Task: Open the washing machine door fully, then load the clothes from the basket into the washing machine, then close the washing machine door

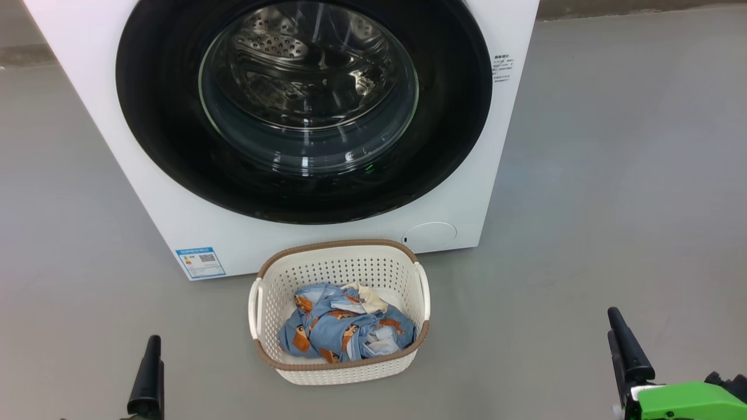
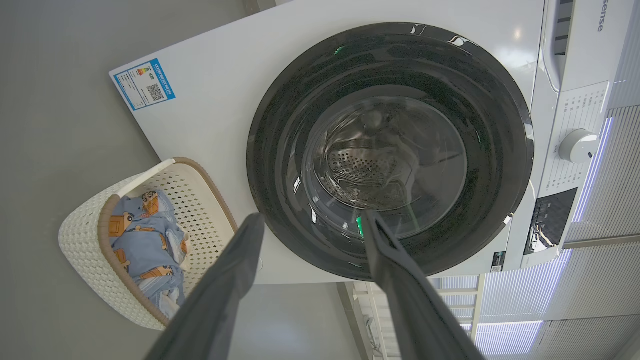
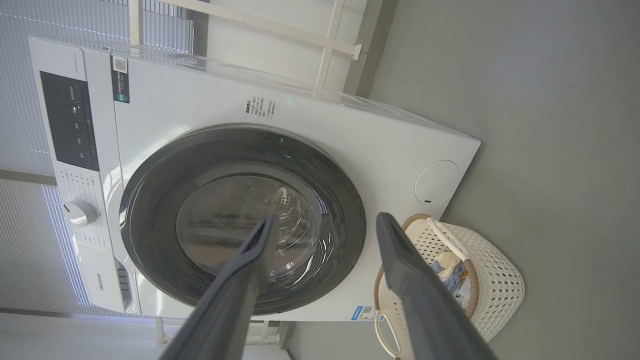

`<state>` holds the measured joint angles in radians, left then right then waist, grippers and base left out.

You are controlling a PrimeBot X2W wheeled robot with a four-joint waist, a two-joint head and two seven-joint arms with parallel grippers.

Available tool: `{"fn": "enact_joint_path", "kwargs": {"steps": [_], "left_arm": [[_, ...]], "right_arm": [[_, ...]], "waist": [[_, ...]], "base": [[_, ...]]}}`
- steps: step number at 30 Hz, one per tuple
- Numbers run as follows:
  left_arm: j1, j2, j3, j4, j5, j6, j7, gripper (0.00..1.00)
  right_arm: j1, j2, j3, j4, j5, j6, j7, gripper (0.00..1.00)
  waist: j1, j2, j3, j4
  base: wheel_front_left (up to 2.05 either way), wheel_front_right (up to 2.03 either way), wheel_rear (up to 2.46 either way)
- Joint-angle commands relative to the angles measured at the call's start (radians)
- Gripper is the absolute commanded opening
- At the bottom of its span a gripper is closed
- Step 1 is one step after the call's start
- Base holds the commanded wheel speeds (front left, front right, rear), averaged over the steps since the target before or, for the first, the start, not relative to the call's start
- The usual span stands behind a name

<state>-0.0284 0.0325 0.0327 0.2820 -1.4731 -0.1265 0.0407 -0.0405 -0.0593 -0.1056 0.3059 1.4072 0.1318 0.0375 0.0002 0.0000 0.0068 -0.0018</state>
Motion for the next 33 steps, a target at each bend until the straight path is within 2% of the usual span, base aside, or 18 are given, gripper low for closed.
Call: {"fn": "enact_joint_path", "kwargs": {"steps": [1,15,33], "left_arm": [[-0.039,0.023,0.003,-0.034,0.030,-0.001,-0.015,1.00],[-0.049,0.048,-0.026,-0.040,0.168,-0.002,-0.053,1.00],[-0.048,0.073,-0.047,-0.048,0.443,-0.002,-0.106,1.00]], "right_arm": [[-0.048,-0.015,0.015,-0.033,-0.037,0.000,-0.014,1.00],[-0.066,-0.038,0.047,-0.034,-0.215,0.000,-0.052,1.00],[-0.088,-0.053,0.080,-0.027,-0.470,0.000,-0.105,1.00]], "waist": [[-0.0001,0.0000,0.000,0.000],[-0.0001,0.0000,0.001,0.001],[-0.0002,0.0000,0.001,0.000]], "base": [[0.00,0.00,0.00],[0.00,0.00,0.00],[0.00,0.00,0.00]]}}
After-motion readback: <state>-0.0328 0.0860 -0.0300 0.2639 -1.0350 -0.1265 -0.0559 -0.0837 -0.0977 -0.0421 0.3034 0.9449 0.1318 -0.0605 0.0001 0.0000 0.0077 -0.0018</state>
